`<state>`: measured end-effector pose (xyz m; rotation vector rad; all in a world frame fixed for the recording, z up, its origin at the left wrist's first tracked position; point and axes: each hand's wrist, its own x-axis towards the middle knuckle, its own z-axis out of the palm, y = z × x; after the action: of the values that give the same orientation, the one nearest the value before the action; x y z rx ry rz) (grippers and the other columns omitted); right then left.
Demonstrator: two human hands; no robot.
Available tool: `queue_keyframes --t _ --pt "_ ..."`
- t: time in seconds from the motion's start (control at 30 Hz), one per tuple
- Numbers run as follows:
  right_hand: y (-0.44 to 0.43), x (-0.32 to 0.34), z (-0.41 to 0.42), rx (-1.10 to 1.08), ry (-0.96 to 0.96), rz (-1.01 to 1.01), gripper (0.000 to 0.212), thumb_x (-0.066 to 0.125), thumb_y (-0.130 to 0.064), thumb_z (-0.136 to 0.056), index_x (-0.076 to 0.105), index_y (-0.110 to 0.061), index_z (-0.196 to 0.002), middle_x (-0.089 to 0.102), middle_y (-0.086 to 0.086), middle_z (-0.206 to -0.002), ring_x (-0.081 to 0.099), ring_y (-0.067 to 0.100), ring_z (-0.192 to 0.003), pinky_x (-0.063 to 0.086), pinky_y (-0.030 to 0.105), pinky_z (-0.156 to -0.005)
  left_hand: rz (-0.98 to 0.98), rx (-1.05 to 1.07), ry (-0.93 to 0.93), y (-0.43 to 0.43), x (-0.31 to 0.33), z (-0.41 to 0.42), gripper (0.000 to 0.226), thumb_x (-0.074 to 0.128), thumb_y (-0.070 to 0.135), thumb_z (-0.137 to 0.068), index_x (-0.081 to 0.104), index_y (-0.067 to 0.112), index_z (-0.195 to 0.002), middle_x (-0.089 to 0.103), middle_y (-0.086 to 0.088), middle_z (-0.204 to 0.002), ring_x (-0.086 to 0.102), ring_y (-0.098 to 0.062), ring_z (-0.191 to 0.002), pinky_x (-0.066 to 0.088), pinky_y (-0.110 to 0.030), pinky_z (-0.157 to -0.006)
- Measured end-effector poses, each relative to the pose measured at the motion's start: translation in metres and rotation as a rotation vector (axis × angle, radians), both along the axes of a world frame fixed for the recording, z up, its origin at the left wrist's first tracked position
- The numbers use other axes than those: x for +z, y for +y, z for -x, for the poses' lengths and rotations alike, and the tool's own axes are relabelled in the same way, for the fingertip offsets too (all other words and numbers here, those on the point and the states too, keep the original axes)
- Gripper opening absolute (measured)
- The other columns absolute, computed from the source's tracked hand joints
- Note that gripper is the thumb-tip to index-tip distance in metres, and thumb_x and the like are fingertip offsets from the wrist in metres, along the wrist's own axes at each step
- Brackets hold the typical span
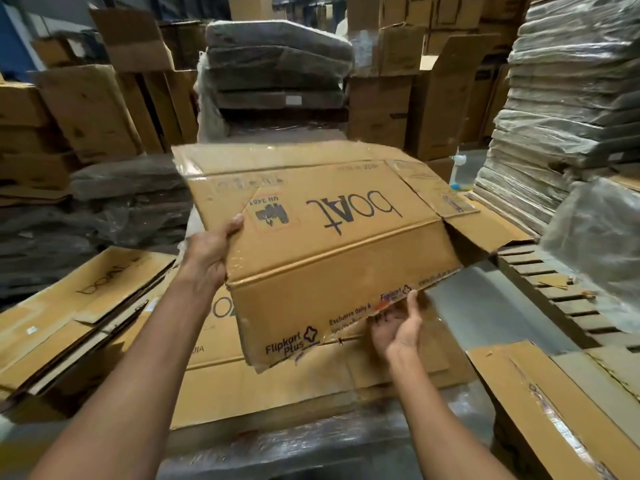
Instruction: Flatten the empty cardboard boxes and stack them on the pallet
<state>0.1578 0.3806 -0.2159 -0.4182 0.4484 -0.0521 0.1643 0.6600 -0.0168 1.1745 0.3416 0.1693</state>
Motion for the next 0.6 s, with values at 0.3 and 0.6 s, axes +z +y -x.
queue_keyframes --t 0.3,0.6 --pt "-0.011 -0.064 0.020 -0.068 0.329 0.345 0.055 0.080 -0.018 -0.082 0.061 0.002 -0.129 0.076 0.011 -0.097 0.069 0.029 -0.082 0.059 0.034 -0.057 0.045 -0.084 0.369 0.049 -0.133 0.025 0.025 0.056 0.012 -0.102 0.062 0.003 -0.124 0.074 -0.019 -0.100 0.073 -0.029 -0.074 0.060 -0.047 -0.071" --pt "-0.004 -0.063 0.027 -0.157 0.370 0.307 0.057 0.079 -0.015 -0.084 0.056 0.001 -0.135 0.070 0.015 -0.111 0.068 0.027 -0.079 0.056 0.030 -0.046 0.443 -0.190 0.203 0.071 -0.160 0.059 0.057 0.044 0.055 -0.101 0.071 0.010 -0.125 0.069 -0.018 -0.125 0.066 -0.034 -0.118 0.048 -0.057 -0.103"
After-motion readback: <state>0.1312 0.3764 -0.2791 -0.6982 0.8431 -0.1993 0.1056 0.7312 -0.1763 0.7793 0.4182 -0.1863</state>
